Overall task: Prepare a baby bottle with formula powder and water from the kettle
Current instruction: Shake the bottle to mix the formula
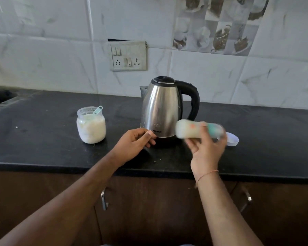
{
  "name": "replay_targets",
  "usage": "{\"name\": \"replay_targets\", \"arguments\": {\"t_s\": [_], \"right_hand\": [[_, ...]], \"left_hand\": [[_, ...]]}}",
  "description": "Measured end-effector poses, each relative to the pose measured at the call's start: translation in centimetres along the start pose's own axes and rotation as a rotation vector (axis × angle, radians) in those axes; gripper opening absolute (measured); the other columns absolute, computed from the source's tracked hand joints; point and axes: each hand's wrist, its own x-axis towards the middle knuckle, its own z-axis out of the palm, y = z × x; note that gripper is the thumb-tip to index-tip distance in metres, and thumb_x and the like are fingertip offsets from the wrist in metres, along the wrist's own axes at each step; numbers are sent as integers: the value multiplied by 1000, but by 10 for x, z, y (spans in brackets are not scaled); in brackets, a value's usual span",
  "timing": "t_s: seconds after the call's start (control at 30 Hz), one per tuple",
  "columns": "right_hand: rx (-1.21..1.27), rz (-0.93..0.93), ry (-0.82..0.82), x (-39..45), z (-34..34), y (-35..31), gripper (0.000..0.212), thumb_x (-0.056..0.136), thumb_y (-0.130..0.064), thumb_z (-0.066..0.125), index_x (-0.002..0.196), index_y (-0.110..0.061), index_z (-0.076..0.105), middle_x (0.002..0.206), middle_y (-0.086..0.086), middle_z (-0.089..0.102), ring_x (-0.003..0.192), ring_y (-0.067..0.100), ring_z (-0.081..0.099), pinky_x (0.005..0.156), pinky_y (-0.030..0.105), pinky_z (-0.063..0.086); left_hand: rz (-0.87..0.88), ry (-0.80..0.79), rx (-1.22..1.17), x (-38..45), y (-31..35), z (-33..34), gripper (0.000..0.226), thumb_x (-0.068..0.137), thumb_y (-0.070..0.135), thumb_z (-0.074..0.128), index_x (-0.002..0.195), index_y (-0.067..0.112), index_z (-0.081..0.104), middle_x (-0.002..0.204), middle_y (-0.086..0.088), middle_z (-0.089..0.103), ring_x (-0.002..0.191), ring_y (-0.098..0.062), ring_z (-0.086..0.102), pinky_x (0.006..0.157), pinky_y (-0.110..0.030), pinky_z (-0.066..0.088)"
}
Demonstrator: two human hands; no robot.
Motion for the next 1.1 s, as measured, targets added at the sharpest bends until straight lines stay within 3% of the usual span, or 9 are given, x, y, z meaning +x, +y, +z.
{"name": "replay_targets", "arguments": {"t_s": [0.17,0.3,0.4,0.53,0.67,0.8,0.9,1.03,1.1], "right_hand": [[-184,146,-187,-4,0,1,64,93,-13,84,146,-34,55,128,5,69,112,27,78,77,51,68],[78,14,63,5,-4,-6,64,97,-18,81,150,-31,47,138,5,66,122,32,74,80,49,68],[-202,121,-192,-6,0,-2,62,95,-13,82,146,-35,55,122,-1,72,108,25,79,74,48,67],[54,-3,67,7,-6,-5,57,98,-16,79,144,-31,49,136,3,65,122,32,74,75,46,67],[-220,137,-182,-2,0,0,60,95,-14,82,145,-34,55,128,4,70,111,27,78,77,50,68],[72,-18,91,11,-4,-4,64,98,-15,79,150,-31,45,144,7,59,128,34,69,79,48,68],[-112,139,-140,3,0,1,63,94,-15,83,146,-34,53,135,7,65,118,29,75,75,47,68],[76,-3,68,12,-5,-5,60,99,-19,78,149,-30,46,140,6,62,122,31,73,75,44,67],[-22,41,-19,8,-1,-5,59,99,-16,78,149,-29,49,135,4,66,119,30,75,74,45,68]], "left_hand": [[4,-30,52,-1,-1,2,26,113,34,56,110,26,80,99,6,82,92,-10,77,82,-19,56],[2,-4,30,-1,-1,1,27,113,33,55,108,26,80,98,6,82,89,-9,76,82,-21,54],[-3,-25,46,0,-3,2,26,113,34,55,111,25,80,99,6,83,92,-12,77,86,-25,58],[3,-7,31,-2,0,1,27,113,34,55,109,24,80,99,5,83,89,-9,76,80,-17,54],[6,-35,61,-1,-1,1,26,112,34,56,111,24,80,100,6,83,91,-10,77,85,-23,59],[8,-10,25,0,-1,1,27,113,32,55,110,22,80,98,3,83,87,-8,75,78,-16,55],[2,-30,54,0,-3,1,26,113,34,55,112,24,79,99,5,82,90,-9,76,83,-19,58],[-7,-13,36,1,-3,0,26,113,35,54,111,27,79,100,6,82,90,-10,76,82,-21,54],[-2,-20,51,1,-4,2,26,113,35,55,110,26,79,99,7,83,91,-12,77,83,-21,55]]}}
